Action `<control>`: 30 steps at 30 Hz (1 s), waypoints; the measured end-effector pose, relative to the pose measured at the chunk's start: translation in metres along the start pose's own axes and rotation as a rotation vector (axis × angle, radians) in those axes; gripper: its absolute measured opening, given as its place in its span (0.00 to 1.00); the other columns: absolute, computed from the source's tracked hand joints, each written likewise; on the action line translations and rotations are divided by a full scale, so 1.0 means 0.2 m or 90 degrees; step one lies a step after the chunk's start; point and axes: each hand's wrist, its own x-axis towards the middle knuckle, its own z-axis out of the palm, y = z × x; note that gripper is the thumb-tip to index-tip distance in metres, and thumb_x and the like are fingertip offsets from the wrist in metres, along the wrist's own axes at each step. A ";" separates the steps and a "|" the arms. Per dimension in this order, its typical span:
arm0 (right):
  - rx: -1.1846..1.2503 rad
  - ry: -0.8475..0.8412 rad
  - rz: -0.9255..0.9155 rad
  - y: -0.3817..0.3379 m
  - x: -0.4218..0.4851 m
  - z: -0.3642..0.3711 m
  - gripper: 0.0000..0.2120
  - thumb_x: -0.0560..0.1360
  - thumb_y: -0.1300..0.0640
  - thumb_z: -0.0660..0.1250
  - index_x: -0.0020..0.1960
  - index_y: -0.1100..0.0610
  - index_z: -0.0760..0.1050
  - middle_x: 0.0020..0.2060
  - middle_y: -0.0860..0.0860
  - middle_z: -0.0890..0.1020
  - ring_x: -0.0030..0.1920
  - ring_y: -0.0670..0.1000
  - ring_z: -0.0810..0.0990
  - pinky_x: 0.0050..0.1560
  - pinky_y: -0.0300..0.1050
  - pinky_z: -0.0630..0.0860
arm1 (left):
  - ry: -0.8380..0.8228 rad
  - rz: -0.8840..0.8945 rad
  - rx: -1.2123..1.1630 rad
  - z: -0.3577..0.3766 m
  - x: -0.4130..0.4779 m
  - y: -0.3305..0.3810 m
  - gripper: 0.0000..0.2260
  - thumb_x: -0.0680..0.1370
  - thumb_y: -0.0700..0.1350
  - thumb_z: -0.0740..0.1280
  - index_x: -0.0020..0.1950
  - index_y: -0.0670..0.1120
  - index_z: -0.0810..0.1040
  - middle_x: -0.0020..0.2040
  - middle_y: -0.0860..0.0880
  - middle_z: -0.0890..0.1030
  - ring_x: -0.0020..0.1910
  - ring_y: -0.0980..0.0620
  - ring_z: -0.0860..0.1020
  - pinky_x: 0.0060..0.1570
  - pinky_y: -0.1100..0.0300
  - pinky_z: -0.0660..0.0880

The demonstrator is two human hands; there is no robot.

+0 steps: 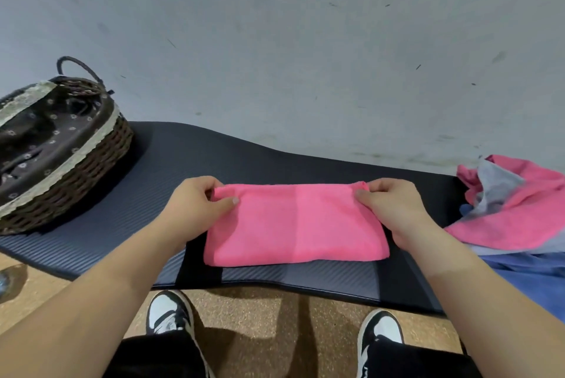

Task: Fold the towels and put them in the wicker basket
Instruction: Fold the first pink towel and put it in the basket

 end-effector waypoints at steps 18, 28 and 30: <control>-0.227 0.084 -0.192 0.05 0.03 0.02 0.04 0.79 0.54 0.71 0.52 0.51 0.84 0.49 0.48 0.83 0.45 0.43 0.79 0.43 0.35 0.70 | 0.026 0.010 0.114 0.02 0.07 -0.02 0.17 0.73 0.53 0.79 0.59 0.51 0.81 0.47 0.52 0.80 0.46 0.54 0.78 0.46 0.58 0.72; -0.413 -0.123 -0.359 -0.05 -0.19 0.12 0.29 0.80 0.38 0.65 0.78 0.46 0.69 0.81 0.50 0.64 0.83 0.53 0.54 0.81 0.50 0.51 | 0.021 -0.023 0.075 -0.03 0.03 0.05 0.17 0.77 0.57 0.72 0.46 0.43 0.77 0.41 0.48 0.79 0.40 0.49 0.77 0.37 0.54 0.71; -0.529 -0.217 -0.327 0.00 -0.23 0.16 0.37 0.78 0.28 0.57 0.83 0.39 0.56 0.84 0.50 0.48 0.84 0.52 0.39 0.82 0.58 0.40 | 0.047 -0.012 0.042 -0.04 0.02 0.05 0.15 0.79 0.57 0.69 0.49 0.45 0.76 0.42 0.49 0.79 0.41 0.51 0.77 0.36 0.56 0.69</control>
